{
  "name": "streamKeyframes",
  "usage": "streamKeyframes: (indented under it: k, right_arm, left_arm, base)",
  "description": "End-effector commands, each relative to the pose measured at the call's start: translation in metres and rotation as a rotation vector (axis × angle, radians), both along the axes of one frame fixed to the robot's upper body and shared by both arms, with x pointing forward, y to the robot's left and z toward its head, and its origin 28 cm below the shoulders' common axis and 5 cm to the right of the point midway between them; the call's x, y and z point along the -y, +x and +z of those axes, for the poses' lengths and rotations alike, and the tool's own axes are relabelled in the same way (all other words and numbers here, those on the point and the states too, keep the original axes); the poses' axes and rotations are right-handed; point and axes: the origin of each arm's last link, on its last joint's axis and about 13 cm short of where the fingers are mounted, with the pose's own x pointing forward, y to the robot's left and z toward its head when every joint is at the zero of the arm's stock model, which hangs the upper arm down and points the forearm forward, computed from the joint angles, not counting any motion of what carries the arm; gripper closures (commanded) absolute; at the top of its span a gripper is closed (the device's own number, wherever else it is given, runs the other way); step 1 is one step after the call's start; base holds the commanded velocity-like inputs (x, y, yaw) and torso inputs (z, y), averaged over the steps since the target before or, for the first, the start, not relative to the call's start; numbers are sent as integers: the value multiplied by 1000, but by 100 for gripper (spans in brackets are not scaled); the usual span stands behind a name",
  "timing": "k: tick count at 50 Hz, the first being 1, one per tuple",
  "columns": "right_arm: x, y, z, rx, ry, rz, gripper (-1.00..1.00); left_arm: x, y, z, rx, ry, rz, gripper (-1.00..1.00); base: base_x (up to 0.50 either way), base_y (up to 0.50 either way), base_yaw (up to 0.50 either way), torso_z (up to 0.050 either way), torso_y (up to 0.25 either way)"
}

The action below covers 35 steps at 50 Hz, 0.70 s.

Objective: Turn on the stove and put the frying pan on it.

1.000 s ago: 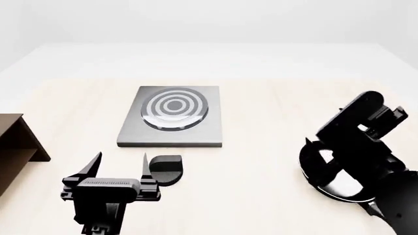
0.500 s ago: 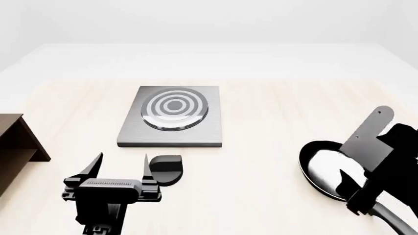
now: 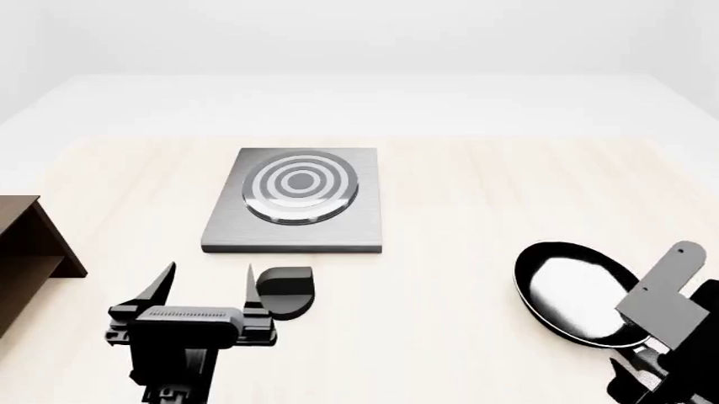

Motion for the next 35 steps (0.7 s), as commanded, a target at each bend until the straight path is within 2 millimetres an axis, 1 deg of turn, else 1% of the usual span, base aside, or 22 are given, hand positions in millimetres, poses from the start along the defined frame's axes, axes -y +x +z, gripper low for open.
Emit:
streamKeyframes:
  k: [1,7,16,23,30,35]
  right_arm:
    - [13,-15,-8,-31,4,-67,-100]
    - [18,-14,-7,-14,4,-98,-100]
    - [19,-13,-18,-20,10,-97,-100]
    - [23,-11,-23,-22,3,-106,-100]
    - [22,-9,-29,-32,10,-100,-100]
    - [26,-7,-31,-30,3,-120,-100]
  left_arm:
    - [-1,1,0,-1,0,5,-100]
    - [0,1,1,0,1,6,-100]
    - [-1,1,0,-2,6,10,-100]
    - [0,1,-2,-7,6,8,-100]
    - [0,1,-2,-6,8,9,-100]
    - [0,1,-2,-7,8,13,-100]
  base:
    - [0,0,0,0,0]
    - [0,0,0,0,0]
    - [0,0,0,0,0]
    - [0,0,0,0,0]
    - [0,0,0,0,0]
    - [0,0,0,0,0]
